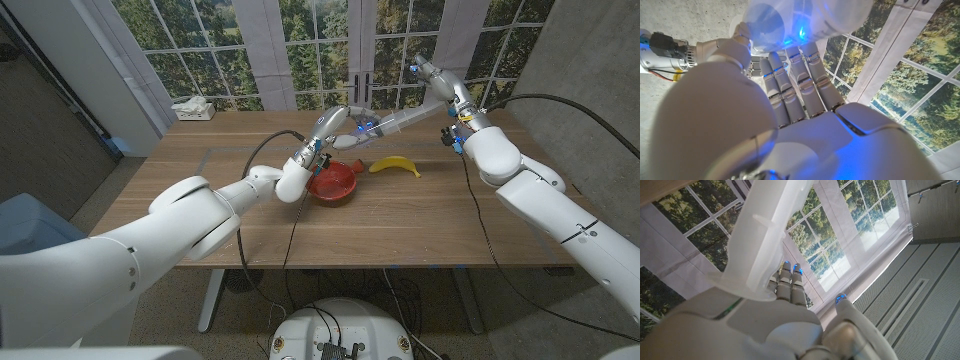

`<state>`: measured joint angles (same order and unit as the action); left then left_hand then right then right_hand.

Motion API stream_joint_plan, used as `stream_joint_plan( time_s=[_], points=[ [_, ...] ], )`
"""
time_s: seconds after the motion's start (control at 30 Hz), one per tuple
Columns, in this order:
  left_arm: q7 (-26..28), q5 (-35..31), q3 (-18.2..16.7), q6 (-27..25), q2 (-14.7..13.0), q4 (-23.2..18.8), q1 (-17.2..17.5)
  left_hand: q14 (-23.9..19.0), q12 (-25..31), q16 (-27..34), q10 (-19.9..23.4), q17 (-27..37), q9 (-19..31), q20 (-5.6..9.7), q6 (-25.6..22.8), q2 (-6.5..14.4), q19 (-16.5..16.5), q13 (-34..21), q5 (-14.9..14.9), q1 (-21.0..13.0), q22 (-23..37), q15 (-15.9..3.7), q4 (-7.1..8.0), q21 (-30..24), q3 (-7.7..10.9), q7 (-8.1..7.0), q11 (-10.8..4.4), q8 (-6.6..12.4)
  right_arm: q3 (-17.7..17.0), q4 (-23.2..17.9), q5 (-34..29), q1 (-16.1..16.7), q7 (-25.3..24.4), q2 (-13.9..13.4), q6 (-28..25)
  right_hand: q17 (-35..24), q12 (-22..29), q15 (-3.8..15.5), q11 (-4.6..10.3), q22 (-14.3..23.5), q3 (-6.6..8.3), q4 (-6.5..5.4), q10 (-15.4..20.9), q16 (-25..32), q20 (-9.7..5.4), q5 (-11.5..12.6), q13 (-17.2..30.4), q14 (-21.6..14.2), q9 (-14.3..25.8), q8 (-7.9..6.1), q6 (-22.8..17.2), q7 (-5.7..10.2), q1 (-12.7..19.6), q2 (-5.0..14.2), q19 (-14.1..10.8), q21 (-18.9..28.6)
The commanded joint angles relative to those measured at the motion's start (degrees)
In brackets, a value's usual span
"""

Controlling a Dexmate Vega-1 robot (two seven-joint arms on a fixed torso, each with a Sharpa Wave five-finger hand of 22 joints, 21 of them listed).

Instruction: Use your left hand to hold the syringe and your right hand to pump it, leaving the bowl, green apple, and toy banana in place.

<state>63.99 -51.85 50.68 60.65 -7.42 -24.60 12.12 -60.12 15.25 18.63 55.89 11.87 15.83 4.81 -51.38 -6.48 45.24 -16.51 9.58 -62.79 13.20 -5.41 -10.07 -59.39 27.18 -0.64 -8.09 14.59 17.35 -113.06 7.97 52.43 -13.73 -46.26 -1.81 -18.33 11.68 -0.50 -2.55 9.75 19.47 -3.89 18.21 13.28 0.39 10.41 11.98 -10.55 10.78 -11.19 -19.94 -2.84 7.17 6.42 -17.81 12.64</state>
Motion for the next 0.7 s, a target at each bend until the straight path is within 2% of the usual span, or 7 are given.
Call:
stream_joint_plan(
  time_s=[0.03,0.5,0.7],
  points=[
    [0.0,2.0,0.5,1.6,-0.1,-0.3,0.4,-4.7,-0.2,0.1,0.5,0.3,0.3,7.34,-0.6,13.1,0.3,0.0,0.2,-13.4,0.0,-8.36,-0.23,-0.5,0.30,0.29,0.15,-0.23,0.8,-2.1,-1.1,-0.1,1.0,-0.1,-0.7,0.1,0.1,0.34,-0.18,0.1,0.26,-0.05,0.1,-0.3,0.03,0.4,0.2,-0.3,0.2,-0.05,-0.1,0.12,-0.4,1.89,-0.6,-0.1],
    [0.0,-3.1,-5.6,2.8,-0.1,-2.9,3.1,-4.8,-0.3,0.1,0.6,0.3,0.3,7.35,-0.6,13.0,0.2,-0.1,0.2,-13.7,-0.2,-8.36,-0.23,-1.2,0.26,0.45,0.22,-0.36,1.9,-3.5,-2.3,-0.7,2.0,0.0,-2.0,0.4,0.1,0.24,-0.13,0.1,0.52,-0.10,0.0,-0.4,-0.01,0.5,0.1,-0.5,0.1,-0.07,0.0,0.07,-0.5,1.80,-0.7,-0.3],
    [0.0,-4.5,-7.0,3.0,-0.1,-3.2,3.5,-4.9,-0.4,0.1,0.6,0.3,0.3,7.32,-0.6,13.0,0.1,-0.1,0.2,-13.8,-0.2,-8.35,-0.21,-1.4,0.23,0.37,0.20,-0.42,2.5,-3.8,-2.9,-0.7,1.8,0.3,-2.9,0.5,0.0,0.35,-0.12,0.1,0.59,-0.17,0.0,-0.5,-0.03,0.5,0.1,-0.5,0.1,-0.09,0.0,0.07,-0.6,1.77,-0.8,-0.4]
  ],
)
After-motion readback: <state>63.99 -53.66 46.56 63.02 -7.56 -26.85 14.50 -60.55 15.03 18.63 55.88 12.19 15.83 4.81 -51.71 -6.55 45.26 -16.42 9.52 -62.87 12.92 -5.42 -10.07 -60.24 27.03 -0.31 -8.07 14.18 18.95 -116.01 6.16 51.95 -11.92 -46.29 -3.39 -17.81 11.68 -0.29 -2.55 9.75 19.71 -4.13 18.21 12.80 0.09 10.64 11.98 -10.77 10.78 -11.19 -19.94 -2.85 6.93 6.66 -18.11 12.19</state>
